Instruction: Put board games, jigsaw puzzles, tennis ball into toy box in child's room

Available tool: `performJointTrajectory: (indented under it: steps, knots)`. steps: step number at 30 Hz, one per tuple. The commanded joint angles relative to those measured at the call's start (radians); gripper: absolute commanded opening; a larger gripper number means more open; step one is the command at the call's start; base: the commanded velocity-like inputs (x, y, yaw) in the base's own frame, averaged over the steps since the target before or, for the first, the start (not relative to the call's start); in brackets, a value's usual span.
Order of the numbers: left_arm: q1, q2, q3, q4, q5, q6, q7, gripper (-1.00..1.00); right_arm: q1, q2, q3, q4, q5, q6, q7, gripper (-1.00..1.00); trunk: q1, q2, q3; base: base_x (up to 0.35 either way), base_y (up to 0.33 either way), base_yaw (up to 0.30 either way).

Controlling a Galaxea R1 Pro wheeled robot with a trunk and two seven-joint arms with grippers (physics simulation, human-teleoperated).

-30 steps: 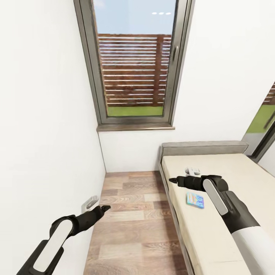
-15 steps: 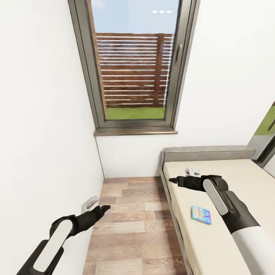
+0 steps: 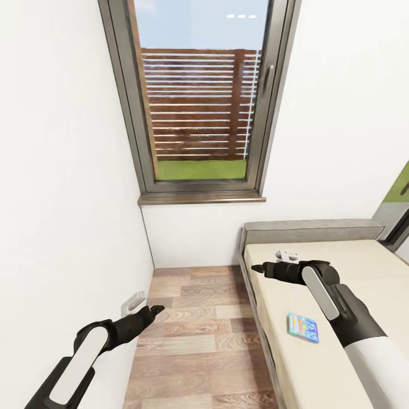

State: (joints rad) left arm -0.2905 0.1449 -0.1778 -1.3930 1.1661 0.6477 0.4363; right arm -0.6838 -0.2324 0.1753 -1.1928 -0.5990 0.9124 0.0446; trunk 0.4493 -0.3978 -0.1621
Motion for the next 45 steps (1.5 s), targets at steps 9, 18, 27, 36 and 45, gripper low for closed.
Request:
performJointTrajectory:
  steps: [9,18,27,36,45]
  knots:
    - [-0.001,0.001,-0.002,-0.003,0.01,0.0,0.011,1.0,-0.001,-0.001,0.001,-0.001,0.005,0.003,0.005,1.0,0.001,-0.002,-0.002,0.019,0.089,0.0]
    - [-0.001,0.001,-0.002,-0.004,0.01,0.0,0.011,1.0,-0.001,-0.001,0.001,-0.001,0.005,0.003,0.005,1.0,0.001,-0.002,-0.002,0.006,0.037,0.0]
    - [-0.001,0.001,-0.002,-0.005,0.01,0.0,0.011,1.0,-0.002,-0.001,0.001,-0.001,0.005,0.003,0.005,1.0,0.001,-0.002,-0.002,0.002,0.01,0.0]
    - [-0.001,0.001,-0.002,-0.006,0.01,0.0,0.012,1.0,-0.001,-0.001,0.001,-0.001,0.005,0.003,0.005,1.0,0.001,-0.002,-0.002,0.0,0.003,0.0]
    - [-0.001,0.001,-0.002,-0.006,0.01,0.0,0.011,1.0,-0.001,-0.001,0.001,-0.001,0.005,0.003,0.005,1.0,0.001,-0.002,-0.002,0.072,0.001,0.0]
